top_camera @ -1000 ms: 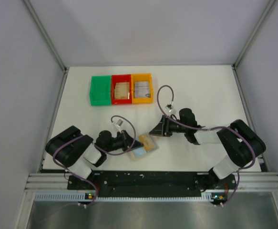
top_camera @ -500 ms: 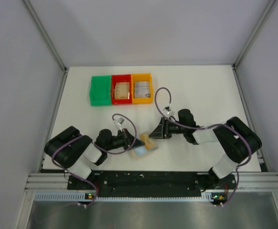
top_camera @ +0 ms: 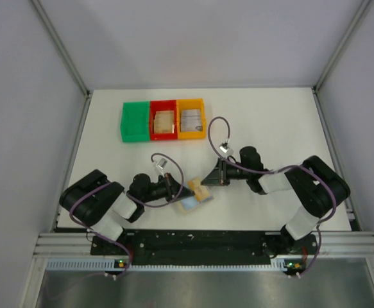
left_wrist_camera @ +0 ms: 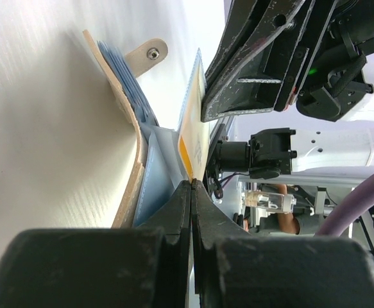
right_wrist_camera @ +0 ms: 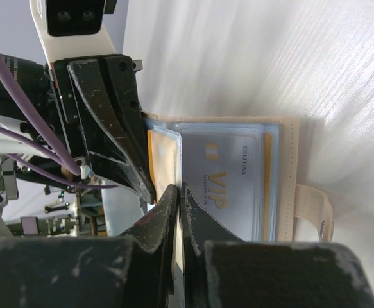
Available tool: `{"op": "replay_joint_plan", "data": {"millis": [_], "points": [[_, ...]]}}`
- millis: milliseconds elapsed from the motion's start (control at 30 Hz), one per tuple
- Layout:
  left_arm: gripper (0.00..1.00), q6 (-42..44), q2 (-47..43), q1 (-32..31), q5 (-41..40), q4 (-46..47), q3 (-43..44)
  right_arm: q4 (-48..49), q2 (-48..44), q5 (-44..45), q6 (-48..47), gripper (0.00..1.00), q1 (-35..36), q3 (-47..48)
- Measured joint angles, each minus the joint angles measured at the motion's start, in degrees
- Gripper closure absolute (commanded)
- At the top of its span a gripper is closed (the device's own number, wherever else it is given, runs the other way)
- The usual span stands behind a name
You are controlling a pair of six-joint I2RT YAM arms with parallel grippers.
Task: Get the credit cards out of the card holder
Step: Remove the credit card from the card holder.
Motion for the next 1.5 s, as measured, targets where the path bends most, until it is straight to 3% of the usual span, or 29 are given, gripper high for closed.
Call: {"op": "replay_joint_plan", "data": {"millis": [667, 1067, 1100, 1267, 1367, 1500], "points": [[1.0, 0.26, -0.2, 0.0, -1.22, 0.48, -2.21, 1.77, 0.0, 3.23, 0.92, 1.0, -1.38, -2.6], [1.0, 1.44, -1.09, 0.22, -1.46, 0.55, -2.58, -12.2, -4.0, 11.1, -5.38, 1.0, -1.53, -2.47], [1.0, 1.46, -1.11, 0.26, -1.46, 0.59, -2.58, -13.2, -4.28, 11.5, -5.88, 0.96, -1.57, -2.45], [1.0, 1.46, -1.11, 0.42, -1.62, 0.63, -2.58, -19.1, -5.16, 13.07, -8.31, 0.57, -1.66, -0.61], [1.0, 1.46, -1.11, 0.44, -1.6, 0.63, -2.58, -23.02, -7.91, 14.71, -9.9, 0.44, -1.66, 0.28], [1.0, 1.46, -1.16, 0.46, -1.62, 0.61, -2.58, -31.06, -15.45, 18.88, -13.35, 0.35, -1.66, 2.49]]}}
